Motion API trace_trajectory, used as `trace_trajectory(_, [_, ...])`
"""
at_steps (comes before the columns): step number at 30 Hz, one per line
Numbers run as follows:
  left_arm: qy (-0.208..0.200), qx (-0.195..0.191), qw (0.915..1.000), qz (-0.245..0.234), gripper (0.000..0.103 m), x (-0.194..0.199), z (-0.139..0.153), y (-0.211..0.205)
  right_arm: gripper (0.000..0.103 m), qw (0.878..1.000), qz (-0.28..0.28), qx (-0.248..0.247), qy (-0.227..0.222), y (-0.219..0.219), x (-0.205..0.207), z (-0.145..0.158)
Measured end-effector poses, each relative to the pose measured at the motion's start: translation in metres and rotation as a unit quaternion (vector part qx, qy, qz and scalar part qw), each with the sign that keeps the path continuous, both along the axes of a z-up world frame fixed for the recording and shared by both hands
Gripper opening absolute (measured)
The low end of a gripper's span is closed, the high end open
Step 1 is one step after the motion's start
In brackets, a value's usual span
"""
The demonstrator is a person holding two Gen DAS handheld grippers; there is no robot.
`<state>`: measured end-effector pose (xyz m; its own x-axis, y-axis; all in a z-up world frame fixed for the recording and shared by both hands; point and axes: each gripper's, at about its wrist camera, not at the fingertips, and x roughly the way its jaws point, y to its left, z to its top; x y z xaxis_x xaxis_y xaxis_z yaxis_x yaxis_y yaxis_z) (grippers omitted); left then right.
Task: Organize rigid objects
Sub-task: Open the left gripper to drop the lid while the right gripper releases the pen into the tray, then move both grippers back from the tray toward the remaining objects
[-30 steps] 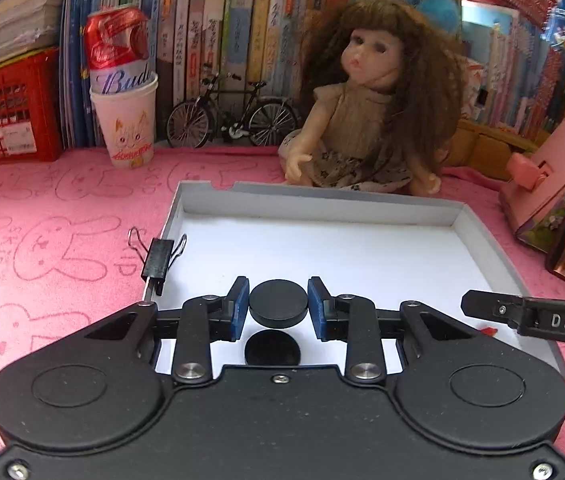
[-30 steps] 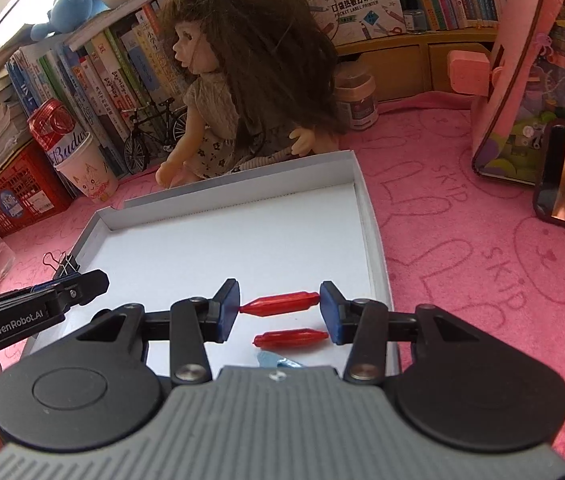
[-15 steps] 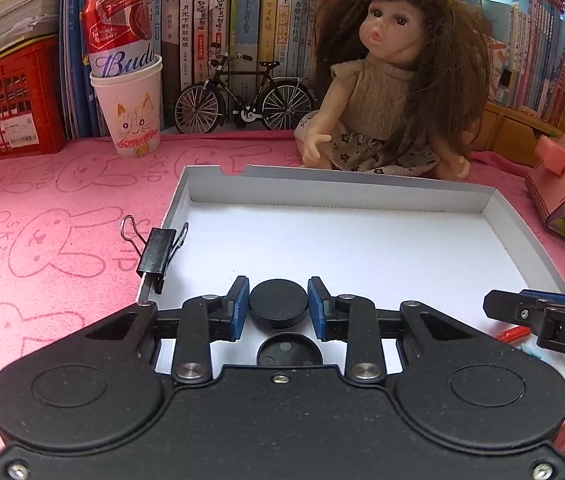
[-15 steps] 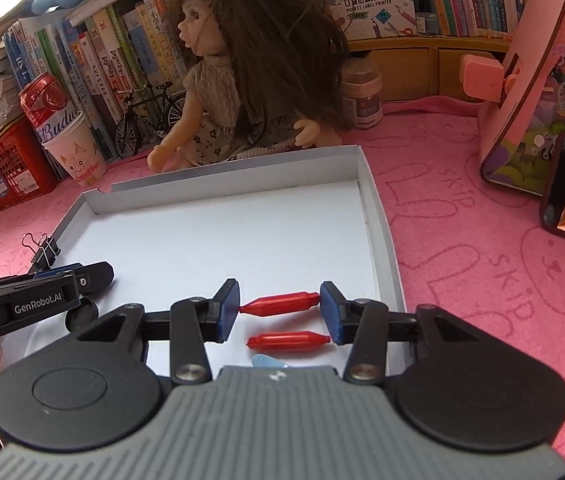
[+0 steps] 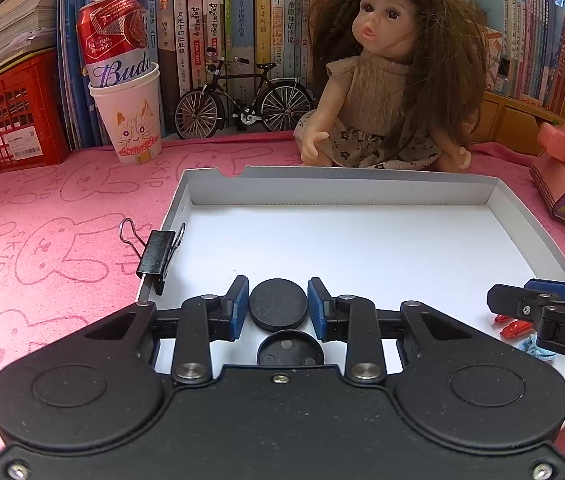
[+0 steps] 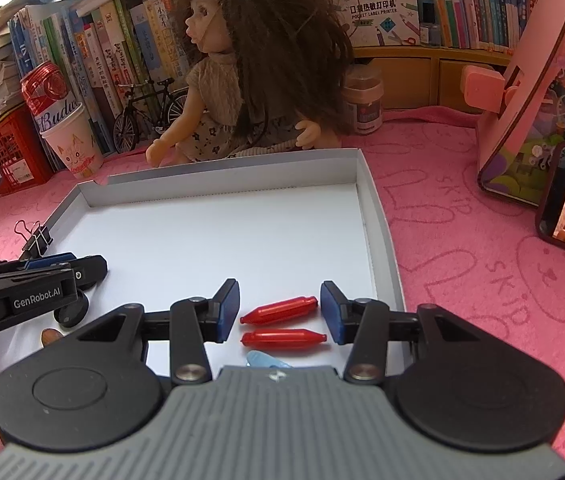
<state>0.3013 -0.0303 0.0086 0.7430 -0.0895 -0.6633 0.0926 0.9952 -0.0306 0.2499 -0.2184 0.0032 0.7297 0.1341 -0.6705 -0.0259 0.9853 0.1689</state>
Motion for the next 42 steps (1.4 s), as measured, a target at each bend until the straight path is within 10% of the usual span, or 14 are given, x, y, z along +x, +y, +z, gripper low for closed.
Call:
trace_trajectory(16, [-0.028, -0.005, 0.9995, -0.013, 0.058, -0.032, 0.017, -0.002, 0.071, 0.999, 0.01, -0.003, -0.031, 0.004, -0.019, 0.015])
trace_trajectory(42, [-0.07, -0.028, 0.9956, -0.057, 0.067, -0.133, 0.045, 0.005, 0.086, 0.991, 0.058, -0.074, -0.094, 0.022, -0.103, 0.048])
